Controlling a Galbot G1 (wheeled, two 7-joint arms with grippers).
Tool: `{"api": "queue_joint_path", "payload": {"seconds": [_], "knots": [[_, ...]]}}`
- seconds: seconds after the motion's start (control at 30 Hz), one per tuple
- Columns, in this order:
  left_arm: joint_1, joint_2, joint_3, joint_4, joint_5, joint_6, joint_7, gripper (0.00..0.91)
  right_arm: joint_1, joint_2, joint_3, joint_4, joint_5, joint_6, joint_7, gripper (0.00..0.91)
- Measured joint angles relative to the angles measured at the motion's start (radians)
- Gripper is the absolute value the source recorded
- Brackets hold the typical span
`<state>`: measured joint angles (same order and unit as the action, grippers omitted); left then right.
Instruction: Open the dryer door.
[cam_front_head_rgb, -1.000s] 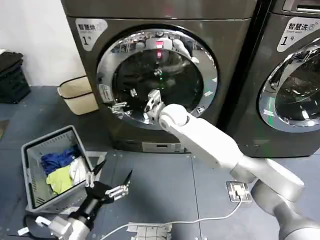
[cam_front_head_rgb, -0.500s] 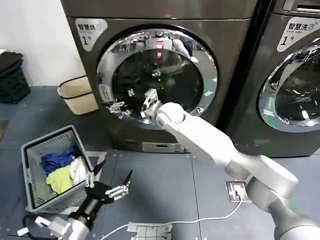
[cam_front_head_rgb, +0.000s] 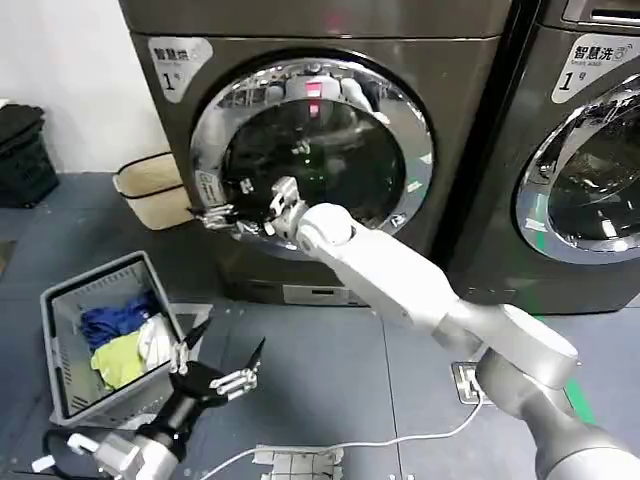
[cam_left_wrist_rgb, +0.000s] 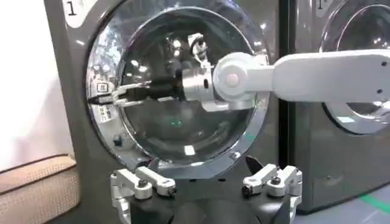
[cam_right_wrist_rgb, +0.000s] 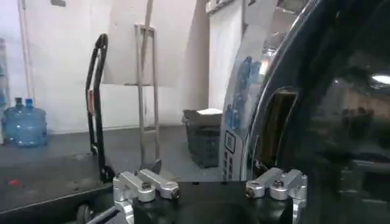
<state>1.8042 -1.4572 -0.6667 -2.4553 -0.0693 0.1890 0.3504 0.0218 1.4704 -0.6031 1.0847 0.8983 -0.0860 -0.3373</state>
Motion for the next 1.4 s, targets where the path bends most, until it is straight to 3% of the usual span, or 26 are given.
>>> {"api": "queue_joint_path", "payload": {"seconds": [0.3,0.63,1.4], "knots": [[-0.006,0.001,-0.003,0.001,-0.003,0.0,0.0,0.907,-0.013,-0.047,-0.014,0.062,0.01,-0.014,-0.032,0.907],[-0.037,0.012,-0.036,0.013,-0.049,0.027,-0.001,0.907,-0.051,-0.157,-0.036,0.213,0.023,-0.02,-0.091,0.907],[-0.132,0.081,-0.324,0.078,-0.213,0.158,-0.032,0.907,-0.09,-0.305,-0.065,0.466,0.057,-0.039,-0.12,0.907]]}}
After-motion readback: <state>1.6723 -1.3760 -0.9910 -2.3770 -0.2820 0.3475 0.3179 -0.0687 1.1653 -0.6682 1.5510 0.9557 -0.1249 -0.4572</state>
